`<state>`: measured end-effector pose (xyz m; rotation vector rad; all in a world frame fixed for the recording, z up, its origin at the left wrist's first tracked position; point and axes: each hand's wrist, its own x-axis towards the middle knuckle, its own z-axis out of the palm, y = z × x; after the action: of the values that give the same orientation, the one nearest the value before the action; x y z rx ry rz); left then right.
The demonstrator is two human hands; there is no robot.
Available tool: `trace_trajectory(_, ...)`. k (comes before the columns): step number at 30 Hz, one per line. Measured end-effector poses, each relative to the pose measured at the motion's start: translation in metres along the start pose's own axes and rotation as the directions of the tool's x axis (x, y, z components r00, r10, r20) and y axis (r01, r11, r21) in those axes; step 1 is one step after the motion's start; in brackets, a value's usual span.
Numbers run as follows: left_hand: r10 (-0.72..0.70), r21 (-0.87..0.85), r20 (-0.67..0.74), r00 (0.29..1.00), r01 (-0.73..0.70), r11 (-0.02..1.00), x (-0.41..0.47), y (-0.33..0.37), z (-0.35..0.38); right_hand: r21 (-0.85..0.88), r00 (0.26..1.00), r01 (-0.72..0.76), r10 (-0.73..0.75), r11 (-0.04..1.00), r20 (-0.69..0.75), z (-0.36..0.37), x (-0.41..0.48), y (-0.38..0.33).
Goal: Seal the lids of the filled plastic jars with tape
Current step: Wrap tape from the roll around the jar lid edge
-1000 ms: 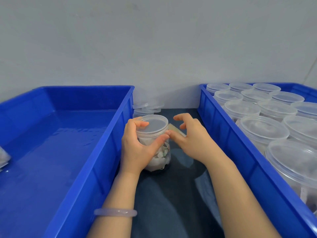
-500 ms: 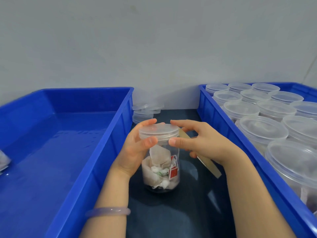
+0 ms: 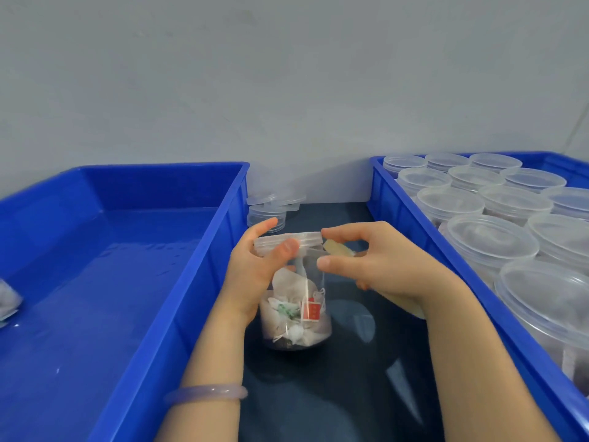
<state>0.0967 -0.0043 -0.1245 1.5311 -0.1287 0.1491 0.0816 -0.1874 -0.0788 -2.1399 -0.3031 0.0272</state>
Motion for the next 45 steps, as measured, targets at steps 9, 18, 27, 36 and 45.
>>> trace_trajectory(9, 0.056, 0.001, 0.122, 0.991, -0.056, 0.998, 0.0, -0.003, -0.001, 0.054, 0.997, -0.03, 0.034, 0.998, -0.063, -0.007, -0.002, 0.009)
trace_trajectory(18, 0.038, -0.03, 0.222, 0.974, -0.032, 0.999, -0.004, -0.003, -0.006, 0.137, 0.982, -0.127, 0.105, 0.982, 0.156, -0.001, 0.002, 0.004)
trace_trajectory(27, -0.011, 0.235, 0.019, 1.0, 0.006, 0.972, -0.003, 0.021, 0.004, 0.04, 0.99, -0.109, 0.105, 0.993, 0.096, 0.002, 0.003, -0.001)
trace_trajectory(36, 0.073, 0.177, -0.036, 0.997, -0.066, 0.982, -0.001, 0.019, -0.001, -0.006, 0.997, -0.069, 0.069, 0.998, 0.02, -0.01, -0.006, -0.011)
trace_trajectory(45, 0.102, 0.12, 0.121, 0.987, -0.117, 0.986, -0.001, 0.015, -0.007, 0.145, 0.988, -0.128, 0.112, 0.981, 0.111, -0.003, -0.002, 0.003)
